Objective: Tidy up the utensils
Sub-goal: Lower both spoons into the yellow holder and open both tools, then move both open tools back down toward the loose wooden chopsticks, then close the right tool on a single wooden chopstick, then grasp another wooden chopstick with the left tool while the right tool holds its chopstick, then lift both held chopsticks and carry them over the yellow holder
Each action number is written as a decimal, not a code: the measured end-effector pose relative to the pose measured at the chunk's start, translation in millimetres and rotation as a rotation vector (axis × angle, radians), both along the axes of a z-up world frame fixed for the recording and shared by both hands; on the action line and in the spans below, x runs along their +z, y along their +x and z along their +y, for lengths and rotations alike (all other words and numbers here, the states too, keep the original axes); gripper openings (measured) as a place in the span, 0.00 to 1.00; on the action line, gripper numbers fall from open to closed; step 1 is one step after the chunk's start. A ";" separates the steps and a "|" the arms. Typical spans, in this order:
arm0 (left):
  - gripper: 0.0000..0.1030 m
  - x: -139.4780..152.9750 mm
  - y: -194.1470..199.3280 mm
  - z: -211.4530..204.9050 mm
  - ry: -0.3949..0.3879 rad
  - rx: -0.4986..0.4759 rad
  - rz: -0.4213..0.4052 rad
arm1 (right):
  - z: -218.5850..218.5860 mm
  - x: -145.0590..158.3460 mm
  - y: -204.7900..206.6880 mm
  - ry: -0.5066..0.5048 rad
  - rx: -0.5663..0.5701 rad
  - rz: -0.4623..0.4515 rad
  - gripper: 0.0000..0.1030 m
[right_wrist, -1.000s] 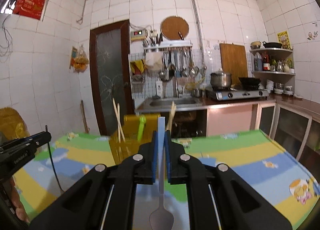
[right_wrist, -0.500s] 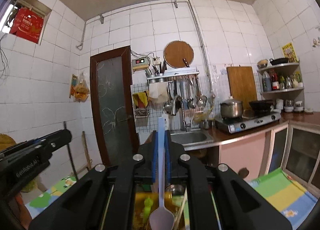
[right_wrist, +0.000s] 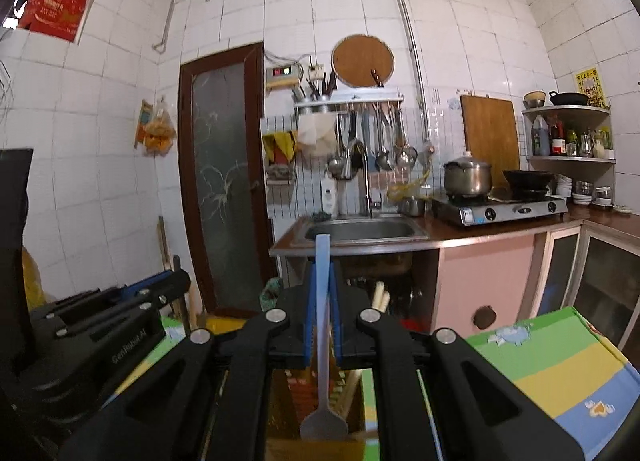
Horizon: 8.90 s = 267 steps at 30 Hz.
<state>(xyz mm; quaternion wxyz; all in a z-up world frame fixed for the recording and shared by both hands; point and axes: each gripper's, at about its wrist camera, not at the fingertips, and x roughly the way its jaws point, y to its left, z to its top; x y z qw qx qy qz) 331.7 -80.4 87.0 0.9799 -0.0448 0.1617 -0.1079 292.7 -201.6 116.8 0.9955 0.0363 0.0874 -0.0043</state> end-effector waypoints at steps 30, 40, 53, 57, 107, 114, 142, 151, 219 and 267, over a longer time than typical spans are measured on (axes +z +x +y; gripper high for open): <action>0.95 -73.9 -167.2 115.0 0.101 0.170 0.270 | 10.5 -53.2 -129.1 0.011 -0.032 0.360 0.77; 0.95 -119.9 -151.6 124.3 0.131 0.172 0.374 | 27.1 -117.1 -118.0 -0.003 -0.006 0.504 0.80; 0.95 -133.4 -140.3 124.1 0.135 0.182 0.442 | 45.5 -132.2 -105.8 -0.055 0.023 0.623 0.80; 0.95 -134.4 -140.3 124.0 0.145 0.185 0.443 | 50.4 -133.5 -105.7 -0.038 0.059 0.632 0.80; 0.95 -133.2 -145.6 94.0 0.159 0.147 0.481 | -33.3 -132.7 -105.8 0.060 -0.043 0.697 0.06; 0.95 -124.6 -158.6 57.1 0.140 0.105 0.506 | -31.3 -136.4 -107.8 0.066 -0.006 0.689 0.06; 0.48 -151.6 -154.9 -18.1 0.248 0.037 0.607 | -35.0 -140.5 -115.1 0.101 0.021 0.694 0.05; 0.10 -149.4 -148.2 -25.7 0.272 -0.018 0.631 | -24.7 -144.7 -115.0 0.047 0.014 0.707 0.05; 0.05 -10.7 -231.5 63.7 0.052 0.097 0.056 | -7.9 -8.4 -201.3 0.056 -0.020 0.077 0.05; 0.04 84.0 -148.1 39.5 0.065 0.067 -0.069 | -12.6 82.3 -131.3 0.052 0.007 -0.033 0.05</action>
